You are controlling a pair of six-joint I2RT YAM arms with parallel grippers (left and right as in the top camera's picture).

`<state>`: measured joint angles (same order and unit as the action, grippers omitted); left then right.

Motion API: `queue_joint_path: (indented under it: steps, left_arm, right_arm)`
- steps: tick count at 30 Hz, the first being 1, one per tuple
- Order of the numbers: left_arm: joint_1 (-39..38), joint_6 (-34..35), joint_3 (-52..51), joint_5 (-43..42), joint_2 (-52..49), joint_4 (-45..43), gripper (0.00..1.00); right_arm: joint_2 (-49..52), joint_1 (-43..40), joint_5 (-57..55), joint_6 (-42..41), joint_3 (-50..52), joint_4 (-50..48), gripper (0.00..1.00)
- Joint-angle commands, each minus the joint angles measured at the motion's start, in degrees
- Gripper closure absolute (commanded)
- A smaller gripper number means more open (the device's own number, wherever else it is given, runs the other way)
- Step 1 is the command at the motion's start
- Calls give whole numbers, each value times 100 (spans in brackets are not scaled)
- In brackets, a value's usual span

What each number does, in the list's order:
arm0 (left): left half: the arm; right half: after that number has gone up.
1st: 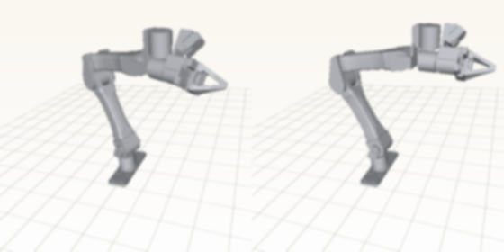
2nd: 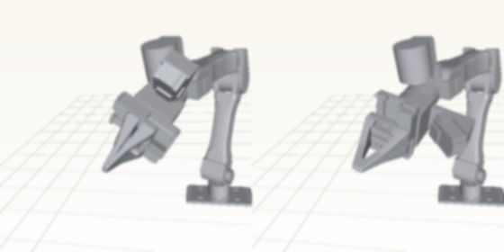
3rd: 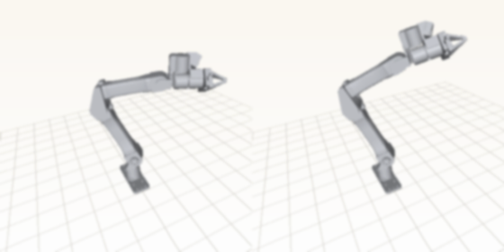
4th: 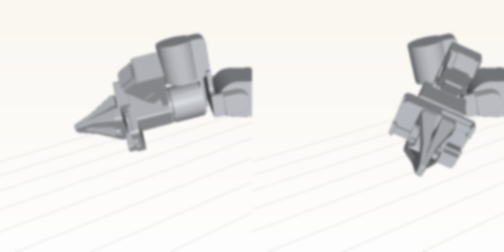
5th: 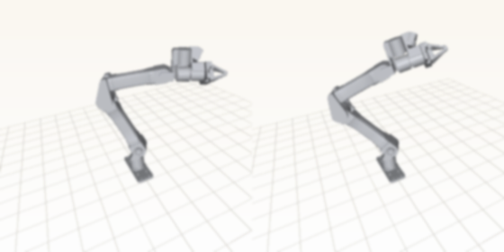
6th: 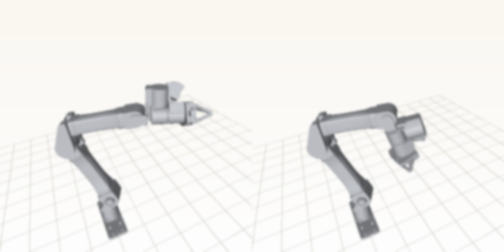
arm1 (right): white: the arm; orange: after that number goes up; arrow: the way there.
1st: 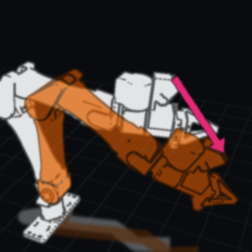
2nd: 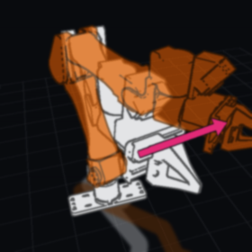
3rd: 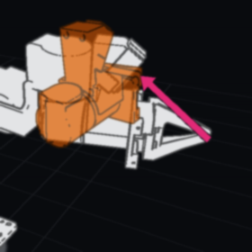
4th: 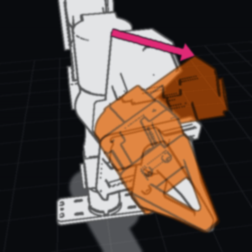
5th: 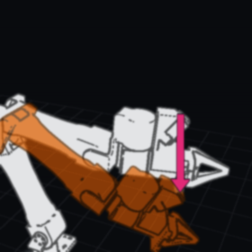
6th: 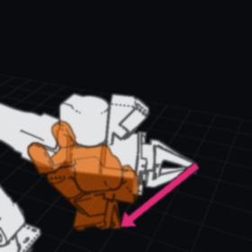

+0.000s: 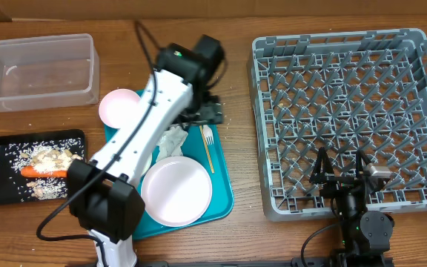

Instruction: Sort waste into correct bins and load items into the dishwasher rack

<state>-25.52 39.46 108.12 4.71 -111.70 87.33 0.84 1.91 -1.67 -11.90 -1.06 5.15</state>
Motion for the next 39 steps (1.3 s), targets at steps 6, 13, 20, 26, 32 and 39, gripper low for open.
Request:
queue_joint_path:
  steps: [6,13,20,26,32,39]
  left_arm:
    - [299,966,-37,1362,590,262,0]
    - [586,1010,-37,1530,1200,470,0]
    - [1554,1014,-37,1508,1545,911,0]
    - [2426,713,-39,743,1580,949,0]
    - [2415,103,-39,457,1580,931,0]
    - [2041,-184,-42,17,1580,931,0]
  right_arm:
    - [-61,28,28,37,59,-48,0]
    - [-61,28,28,37,59,-48,0]
    - [-61,28,28,37,59,-48,0]
    - [-61,28,28,37,59,-48,0]
    - [-61,28,28,37,59,-48,0]
    - [-61,28,28,37,59,-48,0]
